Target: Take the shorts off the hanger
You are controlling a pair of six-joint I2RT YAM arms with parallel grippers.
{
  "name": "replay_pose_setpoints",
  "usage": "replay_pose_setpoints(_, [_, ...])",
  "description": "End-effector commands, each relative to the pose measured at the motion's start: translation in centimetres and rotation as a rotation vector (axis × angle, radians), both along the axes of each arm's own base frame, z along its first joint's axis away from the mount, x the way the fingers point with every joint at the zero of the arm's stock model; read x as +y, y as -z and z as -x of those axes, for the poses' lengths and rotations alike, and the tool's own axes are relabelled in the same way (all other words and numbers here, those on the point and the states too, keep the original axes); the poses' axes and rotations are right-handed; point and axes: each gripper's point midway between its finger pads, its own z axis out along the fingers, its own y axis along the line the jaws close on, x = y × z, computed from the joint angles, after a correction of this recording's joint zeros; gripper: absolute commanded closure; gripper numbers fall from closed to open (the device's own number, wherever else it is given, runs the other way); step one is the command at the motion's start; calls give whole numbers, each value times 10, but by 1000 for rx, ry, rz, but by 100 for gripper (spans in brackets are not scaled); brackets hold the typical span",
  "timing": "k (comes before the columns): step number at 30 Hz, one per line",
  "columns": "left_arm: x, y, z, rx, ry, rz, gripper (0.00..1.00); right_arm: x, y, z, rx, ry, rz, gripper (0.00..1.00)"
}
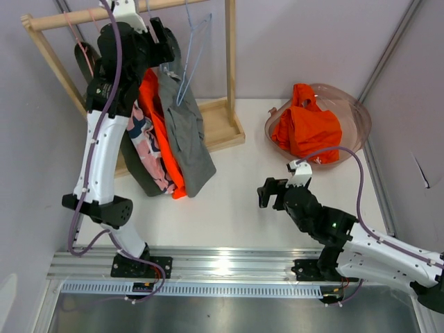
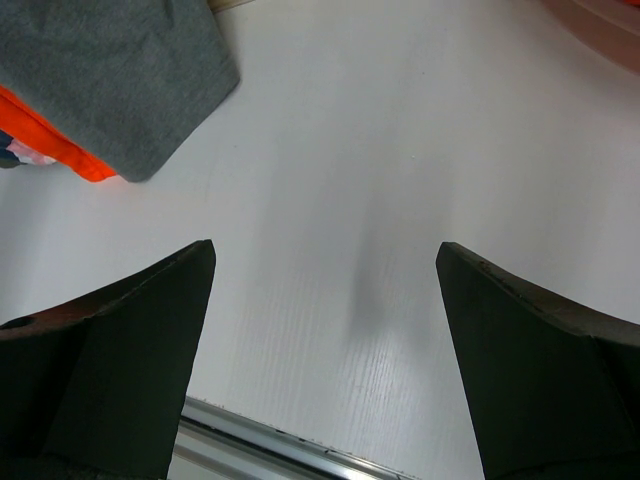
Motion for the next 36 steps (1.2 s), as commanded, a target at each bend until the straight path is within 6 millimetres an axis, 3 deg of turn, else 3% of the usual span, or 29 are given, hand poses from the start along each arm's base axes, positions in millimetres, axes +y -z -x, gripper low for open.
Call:
replay_pose_setpoints(1, [-1, 16, -14, 35, -3, -9, 21, -10, -8, 1, -14, 47, -35, 1])
replay_pose_setpoints(12, [-2, 42, -42, 89, -21, -34, 30, -17, 0, 4, 1, 65, -22, 1])
replay_pose_setpoints(14, [-2, 44, -43, 93, -27, -37, 36, -17, 2, 4, 4, 67, -21, 1])
replay_pose_setpoints(15, [-1, 45, -44, 95, -30, -36, 49, -17, 3, 4, 4, 66, -22, 1])
replay_pose_setpoints(19, [-1, 43, -44, 90, -35, -34, 75, -15, 8, 4, 14, 62, -20, 1])
replay_pose_setpoints(20, [0, 41, -43, 84, -39, -32, 80, -14, 9, 4, 14, 62, -20, 1])
replay_pose_setpoints(22, [2, 36, -41, 74, -44, -31, 99, -14, 11, 4, 18, 61, -14, 1])
replay_pose_setpoints(28, [-5, 9, -30, 14, 11, -17, 100, -9, 12, 2, 16, 52, -10, 1])
replay_pose_setpoints(31, [-6, -21, -16, -58, 37, 10, 100, -3, 10, 1, 12, 35, -12, 1])
replay_pose_setpoints(33, [-4, -43, -3, -114, 45, 34, 100, 5, 2, -1, -1, 16, -28, 1])
replay_pose_setpoints(36, [-2, -55, 8, -143, 50, 49, 100, 27, -16, -1, -48, -76, -44, 1])
